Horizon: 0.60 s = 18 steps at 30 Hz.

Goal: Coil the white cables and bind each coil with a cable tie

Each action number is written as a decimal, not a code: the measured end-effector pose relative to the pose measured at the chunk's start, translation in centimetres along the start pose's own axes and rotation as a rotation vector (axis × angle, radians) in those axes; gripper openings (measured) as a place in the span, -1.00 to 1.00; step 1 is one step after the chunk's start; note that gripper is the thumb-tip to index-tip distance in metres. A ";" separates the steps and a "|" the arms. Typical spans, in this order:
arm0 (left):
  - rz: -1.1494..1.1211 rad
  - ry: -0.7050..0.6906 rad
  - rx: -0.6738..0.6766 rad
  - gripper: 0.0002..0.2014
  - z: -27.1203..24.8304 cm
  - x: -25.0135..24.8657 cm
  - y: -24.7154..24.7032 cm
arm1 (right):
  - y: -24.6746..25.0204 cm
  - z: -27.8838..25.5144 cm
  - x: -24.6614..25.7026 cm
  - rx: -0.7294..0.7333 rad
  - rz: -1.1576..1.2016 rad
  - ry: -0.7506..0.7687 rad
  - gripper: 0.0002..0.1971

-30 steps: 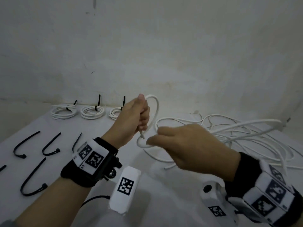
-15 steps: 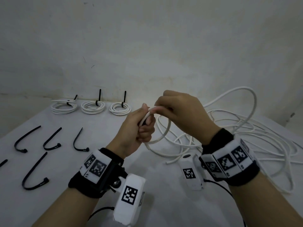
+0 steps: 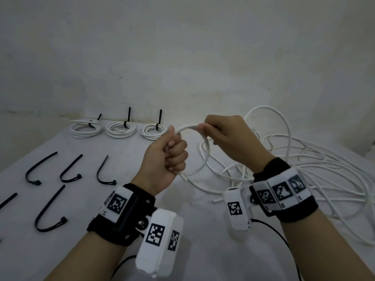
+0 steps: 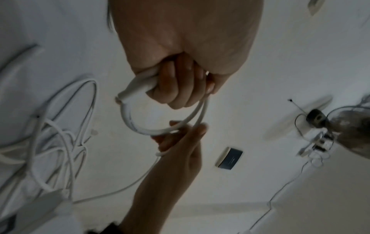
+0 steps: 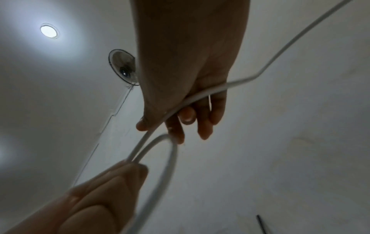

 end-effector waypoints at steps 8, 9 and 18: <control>-0.146 -0.109 -0.002 -0.57 0.0 -1.9 1.2 | 3.0 -2.1 -5.5 -0.048 -0.282 0.050 -0.72; -0.168 -0.126 0.003 -0.56 0.0 -2.1 1.4 | 3.5 -2.3 -6.2 -0.065 -0.320 0.035 -0.76; -0.314 -0.254 -0.085 -0.42 0.3 -3.5 4.1 | 4.5 -6.4 -7.4 -0.004 -0.370 0.017 -0.79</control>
Point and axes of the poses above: each hand's wrist, its own z-axis towards the middle knuckle, its own y-axis out of the back of the hand, x = y × z, the point moved 6 cm from there along z, towards the middle knuckle, and after that the axes turned 4 degrees about z, right-handed, at the moved point
